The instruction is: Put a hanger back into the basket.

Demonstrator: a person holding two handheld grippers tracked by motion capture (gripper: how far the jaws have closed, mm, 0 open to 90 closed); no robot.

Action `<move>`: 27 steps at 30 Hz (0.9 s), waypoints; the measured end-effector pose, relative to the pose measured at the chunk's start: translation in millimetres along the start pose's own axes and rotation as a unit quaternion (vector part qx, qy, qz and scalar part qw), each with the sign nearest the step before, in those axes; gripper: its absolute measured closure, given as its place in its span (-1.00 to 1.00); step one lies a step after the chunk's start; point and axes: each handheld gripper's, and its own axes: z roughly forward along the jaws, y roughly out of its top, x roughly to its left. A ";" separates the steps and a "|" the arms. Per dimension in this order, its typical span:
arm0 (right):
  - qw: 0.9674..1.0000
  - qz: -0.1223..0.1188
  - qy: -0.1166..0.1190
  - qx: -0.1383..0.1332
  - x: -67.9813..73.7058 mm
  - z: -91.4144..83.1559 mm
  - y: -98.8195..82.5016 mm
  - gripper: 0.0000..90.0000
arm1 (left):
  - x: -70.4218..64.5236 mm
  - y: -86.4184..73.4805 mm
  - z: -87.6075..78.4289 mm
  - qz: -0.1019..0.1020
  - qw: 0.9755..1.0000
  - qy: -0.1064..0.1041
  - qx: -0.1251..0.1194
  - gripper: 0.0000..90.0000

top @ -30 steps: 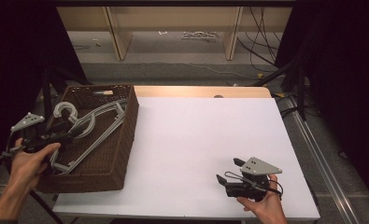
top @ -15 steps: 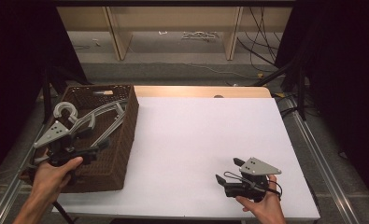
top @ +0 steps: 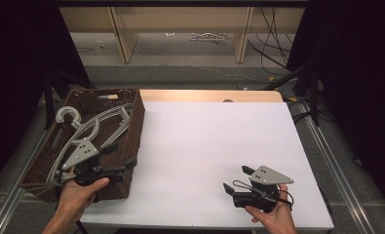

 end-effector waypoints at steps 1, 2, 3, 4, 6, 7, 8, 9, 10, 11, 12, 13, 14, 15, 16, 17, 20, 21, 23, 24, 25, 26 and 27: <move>1.000 -0.002 0.002 0.001 0.0 0.1 0.0 -0.61 | -3.3 -1.8 1.5 0.001 1.000 -0.003 -0.001 -0.64; 1.000 -0.003 0.002 0.001 0.4 0.0 -0.3 -0.61 | -4.3 -2.5 2.2 0.011 1.000 -0.004 0.000 -0.64; 1.000 -0.003 0.001 0.000 0.6 0.0 -0.3 -0.61 | -6.7 -3.7 3.1 0.016 1.000 -0.004 0.000 -0.64; 1.000 -0.003 0.003 0.000 0.9 0.2 -0.5 -0.62 | -9.2 -4.8 4.1 0.018 1.000 -0.006 -0.001 -0.64; 1.000 0.001 0.008 0.004 2.2 -0.4 -0.8 -0.62 | -13.1 -7.4 5.9 0.019 1.000 -0.010 -0.002 -0.64; 1.000 0.002 0.005 0.001 2.8 -0.9 -1.0 -0.62 | -15.2 -9.8 6.8 0.019 1.000 -0.009 -0.004 -0.64; 1.000 -0.004 0.003 -0.003 2.8 -1.0 -1.4 -0.62 | -16.4 -11.5 7.3 0.017 1.000 -0.009 -0.004 -0.64; 1.000 -0.005 0.002 -0.005 3.1 -1.0 -1.7 -0.62 | -17.4 -13.8 8.0 0.019 1.000 -0.011 -0.006 -0.64; 1.000 -0.003 0.003 -0.006 3.9 -1.1 -2.0 -0.62 | -18.6 -16.1 8.5 0.020 1.000 -0.011 -0.008 -0.64; 1.000 -0.001 0.005 -0.002 4.7 -2.3 -2.1 -0.62 | -20.0 -18.4 9.0 0.024 1.000 -0.009 -0.010 -0.64; 1.000 0.002 0.002 -0.005 5.5 -3.2 -2.5 -0.62 | -21.8 -20.8 9.5 0.023 1.000 -0.009 -0.011 -0.64; 1.000 0.001 0.002 -0.005 5.7 -3.8 -3.1 -0.62 | -23.5 -23.8 10.0 0.025 1.000 -0.011 -0.011 -0.64; 1.000 0.005 0.003 -0.009 6.6 -4.6 -3.7 -0.62 | -24.6 -25.6 10.3 0.027 0.999 -0.013 -0.011 -0.64; 1.000 0.006 0.003 -0.011 6.8 -5.2 -4.1 -0.62 | -27.6 -29.0 11.3 0.027 0.999 -0.016 -0.013 -0.64; 1.000 0.005 0.002 -0.013 6.9 -6.1 -4.8 -0.62 | -29.2 -30.7 11.3 0.033 0.999 -0.014 -0.011 -0.64; 1.000 0.005 0.005 -0.015 7.0 -6.8 -5.0 -0.62 | -31.8 -33.3 12.0 0.032 0.999 -0.017 -0.009 -0.64; 1.000 0.011 0.003 -0.016 8.6 -9.3 -6.6 -0.62 | -37.0 -38.3 13.4 0.040 0.999 -0.021 -0.010 -0.64; 1.000 0.011 0.003 -0.021 9.0 -9.0 -7.5 -0.62 | -38.8 -39.2 13.4 0.040 0.999 -0.021 -0.009 -0.64; 1.000 0.013 0.003 -0.017 10.6 -11.0 -8.7 -0.63 | -40.3 -41.2 12.8 0.042 0.999 -0.018 -0.012 -0.64; 1.000 0.012 0.002 -0.020 10.9 -11.2 -9.3 -0.63 | -40.2 -41.8 12.7 0.044 0.999 -0.018 -0.014 -0.64; 1.000 0.010 0.004 -0.020 10.9 -11.4 -9.8 -0.63 | -41.0 -43.3 11.7 0.044 0.999 -0.018 -0.012 -0.64; 1.000 0.011 0.004 -0.021 11.5 -12.3 -10.5 -0.63 | -41.5 -44.8 12.1 0.047 0.998 -0.023 -0.016 -0.64; 1.000 0.015 0.006 -0.023 12.5 -13.0 -11.2 -0.63 | -43.0 -46.0 11.1 0.045 0.999 -0.021 -0.012 -0.64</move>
